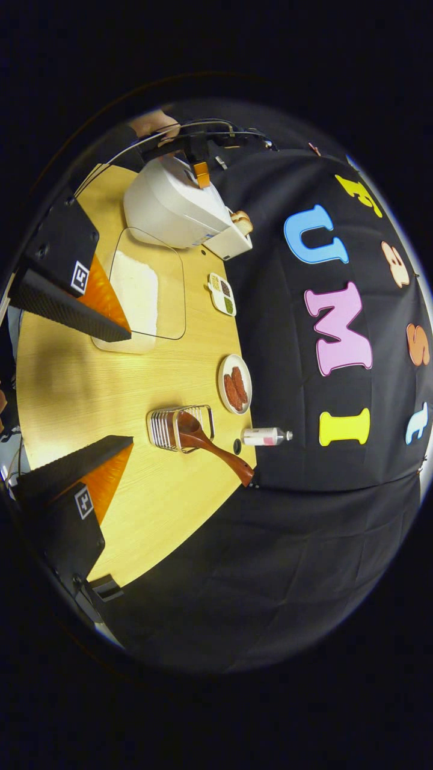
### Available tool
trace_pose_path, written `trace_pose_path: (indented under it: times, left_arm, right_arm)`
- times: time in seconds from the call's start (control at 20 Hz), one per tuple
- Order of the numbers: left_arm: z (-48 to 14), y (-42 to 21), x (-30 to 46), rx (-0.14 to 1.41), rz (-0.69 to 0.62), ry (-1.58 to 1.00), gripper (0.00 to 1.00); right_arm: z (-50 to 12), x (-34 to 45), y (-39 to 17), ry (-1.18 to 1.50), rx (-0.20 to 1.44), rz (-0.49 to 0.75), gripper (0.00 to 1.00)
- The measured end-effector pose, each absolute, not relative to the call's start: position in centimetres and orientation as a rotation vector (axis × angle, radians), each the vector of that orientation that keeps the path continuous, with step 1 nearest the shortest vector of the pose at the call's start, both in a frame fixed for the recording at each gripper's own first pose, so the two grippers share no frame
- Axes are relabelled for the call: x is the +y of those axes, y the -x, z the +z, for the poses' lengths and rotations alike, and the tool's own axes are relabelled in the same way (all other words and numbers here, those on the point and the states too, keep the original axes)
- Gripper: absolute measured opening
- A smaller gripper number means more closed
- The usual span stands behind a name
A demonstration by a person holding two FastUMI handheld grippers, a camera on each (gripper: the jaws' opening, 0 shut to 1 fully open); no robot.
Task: Close the left gripper, press the button to open the rice cooker; take a wooden spoon from the chopstick holder with the right hand, scoop a spoonful of rice and pour it into the rice cooker, then put the wooden spoon back into the chopstick holder.
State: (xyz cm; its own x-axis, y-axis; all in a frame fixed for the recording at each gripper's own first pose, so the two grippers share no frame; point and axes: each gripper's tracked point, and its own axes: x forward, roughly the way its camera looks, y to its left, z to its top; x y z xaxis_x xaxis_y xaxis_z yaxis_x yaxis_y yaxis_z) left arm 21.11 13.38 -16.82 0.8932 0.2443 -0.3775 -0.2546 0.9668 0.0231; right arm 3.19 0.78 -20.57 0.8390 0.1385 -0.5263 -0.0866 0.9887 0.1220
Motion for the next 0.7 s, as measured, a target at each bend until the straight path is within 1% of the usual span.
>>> trace_pose_path:
  times: [0.2,0.3,0.5,0.7]
  left_arm:
    - [-16.4,-21.0,13.5,0.397,0.221,-0.024,0.99]
    - [-14.3,-20.5,13.1,0.331,0.212,0.008,0.97]
    - [-9.5,-18.0,9.5,0.212,0.13,-0.038,0.95]
    - [-4.3,-13.3,4.8,0.103,0.068,-0.034,0.95]
  right_arm:
    - [-18.9,1.8,-4.0,-0.081,0.509,0.103,0.99]
    - [-17.6,1.9,-4.2,-0.078,0.475,0.083,0.99]
    - [-13.4,1.8,-4.4,-0.054,0.376,0.048,0.99]
    - [-9.1,1.7,-3.2,-0.024,0.274,0.061,0.99]
